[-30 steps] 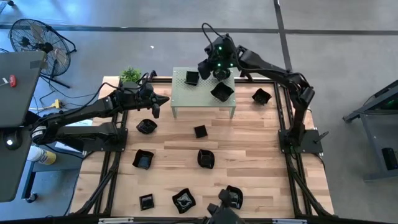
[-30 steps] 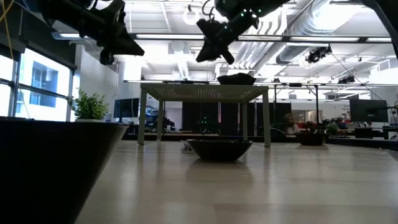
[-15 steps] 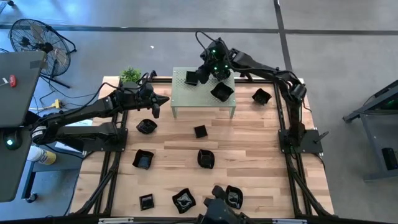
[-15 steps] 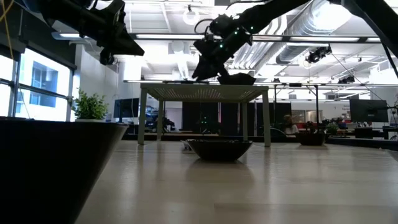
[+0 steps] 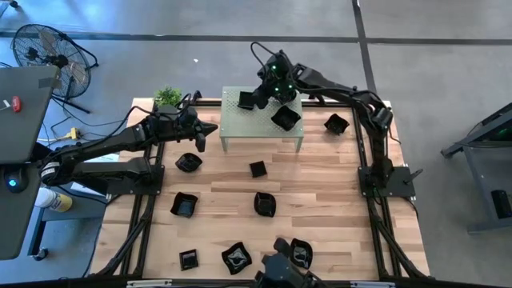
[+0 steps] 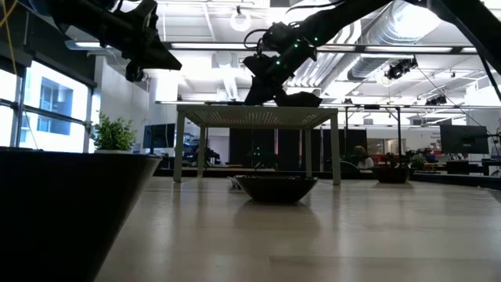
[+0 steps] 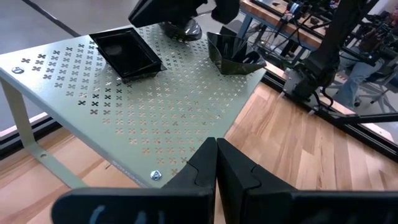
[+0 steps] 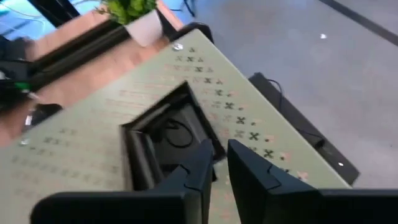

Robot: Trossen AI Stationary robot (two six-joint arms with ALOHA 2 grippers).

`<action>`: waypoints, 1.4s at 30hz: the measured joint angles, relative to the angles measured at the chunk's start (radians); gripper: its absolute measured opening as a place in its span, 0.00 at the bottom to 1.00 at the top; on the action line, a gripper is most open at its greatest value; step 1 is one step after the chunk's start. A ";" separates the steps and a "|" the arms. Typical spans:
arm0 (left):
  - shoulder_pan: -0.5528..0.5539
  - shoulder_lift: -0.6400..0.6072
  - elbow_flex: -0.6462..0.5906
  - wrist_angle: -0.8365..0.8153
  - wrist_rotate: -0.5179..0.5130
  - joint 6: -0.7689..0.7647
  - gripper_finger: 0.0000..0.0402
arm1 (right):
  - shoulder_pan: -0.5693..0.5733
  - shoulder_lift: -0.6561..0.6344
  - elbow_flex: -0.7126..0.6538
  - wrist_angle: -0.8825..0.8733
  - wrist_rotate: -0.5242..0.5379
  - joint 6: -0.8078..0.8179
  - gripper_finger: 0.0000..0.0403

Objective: Pick & Place Mini shaped plates
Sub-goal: Stack the black square plate on top of the black square plate on the shelf

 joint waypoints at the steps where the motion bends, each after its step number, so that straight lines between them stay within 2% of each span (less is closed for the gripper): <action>1: 0.000 0.000 0.000 0.000 0.002 0.000 0.00 | 0.000 0.000 0.000 0.002 0.001 -0.001 0.11; 9: 0.000 0.000 0.000 -0.001 0.002 -0.005 0.00 | 0.000 0.021 -0.002 0.001 -0.041 0.001 0.17; 19: 0.000 0.000 0.000 -0.006 0.001 -0.055 0.00 | 0.000 0.011 0.001 0.001 -0.082 0.001 0.02; 25: 0.000 0.000 0.000 -0.006 0.000 -0.120 0.00 | 0.001 -0.054 0.023 -0.043 -0.105 0.009 0.00; 32: 0.000 0.000 0.000 -0.005 -0.010 -0.138 0.00 | 0.006 -0.092 0.023 -0.061 -0.120 0.149 0.00; 37: 0.000 0.000 0.000 -0.005 -0.010 -0.138 0.00 | 0.023 -0.092 0.007 -0.062 -0.047 0.258 0.00; 42: 0.000 0.000 0.000 -0.005 -0.010 -0.138 0.00 | 0.027 -0.080 -0.018 -0.053 -0.060 0.317 0.00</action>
